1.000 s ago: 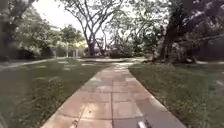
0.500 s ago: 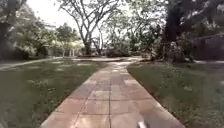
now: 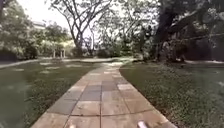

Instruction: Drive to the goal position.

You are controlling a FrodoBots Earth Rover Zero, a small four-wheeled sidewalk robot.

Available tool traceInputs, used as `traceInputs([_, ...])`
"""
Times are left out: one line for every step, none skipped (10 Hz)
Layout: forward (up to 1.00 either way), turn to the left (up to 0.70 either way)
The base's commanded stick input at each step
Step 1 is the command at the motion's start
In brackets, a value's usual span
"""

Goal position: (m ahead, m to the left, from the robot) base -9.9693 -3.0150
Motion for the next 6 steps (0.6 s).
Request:
traceInputs([0.70,-0.25])
traceInputs([0.70,-0.02])
traceInputs([0.70,0.02])
traceInputs([0.70,0.02])
traceInputs([0.70,0.02])
traceInputs([0.70,0.02])
